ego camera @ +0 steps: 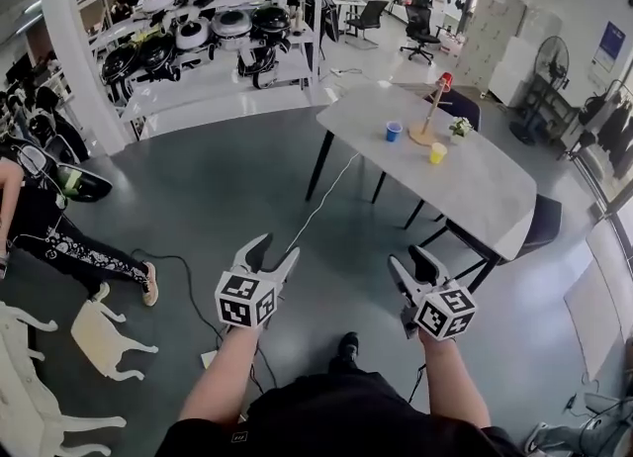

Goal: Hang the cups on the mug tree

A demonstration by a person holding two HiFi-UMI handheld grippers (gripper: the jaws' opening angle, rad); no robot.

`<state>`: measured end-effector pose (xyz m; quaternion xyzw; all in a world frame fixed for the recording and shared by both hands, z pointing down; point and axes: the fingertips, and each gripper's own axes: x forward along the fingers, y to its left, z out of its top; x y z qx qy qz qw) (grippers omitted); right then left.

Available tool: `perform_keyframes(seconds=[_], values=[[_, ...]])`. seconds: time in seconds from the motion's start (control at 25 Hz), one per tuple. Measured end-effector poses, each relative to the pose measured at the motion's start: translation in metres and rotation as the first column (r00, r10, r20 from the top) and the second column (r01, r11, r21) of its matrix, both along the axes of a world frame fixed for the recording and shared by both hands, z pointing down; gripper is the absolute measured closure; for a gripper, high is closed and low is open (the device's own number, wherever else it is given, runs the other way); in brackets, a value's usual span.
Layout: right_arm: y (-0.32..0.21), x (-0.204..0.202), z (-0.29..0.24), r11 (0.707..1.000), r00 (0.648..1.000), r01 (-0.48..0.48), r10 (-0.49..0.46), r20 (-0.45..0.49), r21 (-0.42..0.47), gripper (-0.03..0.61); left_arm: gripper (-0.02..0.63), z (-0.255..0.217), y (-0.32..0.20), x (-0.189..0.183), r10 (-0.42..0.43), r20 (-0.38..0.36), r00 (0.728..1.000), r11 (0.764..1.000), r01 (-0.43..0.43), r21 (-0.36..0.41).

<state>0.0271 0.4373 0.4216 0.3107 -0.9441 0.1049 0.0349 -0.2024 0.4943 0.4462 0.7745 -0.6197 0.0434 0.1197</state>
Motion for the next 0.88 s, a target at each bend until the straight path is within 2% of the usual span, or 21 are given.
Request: perform_keyframes(seconds=[0.2,0.4,0.6,0.88], values=[[-0.048,0.003,0.002,1.000,1.000,0.011,-0.011,0.003,0.012,0.371,0.380,-0.006,-0.052,0.008,0.007,0.019,1.000,1.000,-0.007,-0.001],[-0.111,0.026,0.016,1.000,1.000,0.007,-0.007,0.018,-0.017,0.371,0.380,0.002,-0.112,0.025,-0.002,0.025,1.000,1.000,0.003,-0.024],[-0.164,0.038,0.010,1.000,0.999,-0.001,0.001,0.040,-0.011,0.371,0.380,-0.006,-0.165,0.032,-0.013,0.030,0.999,1.000,0.014,-0.027],[-0.210,0.076,0.011,0.999,0.997,-0.049,0.049,0.057,-0.008,0.371,0.380,-0.015,-0.225,0.069,0.038,0.053,0.998,0.999,-0.038,-0.016]])
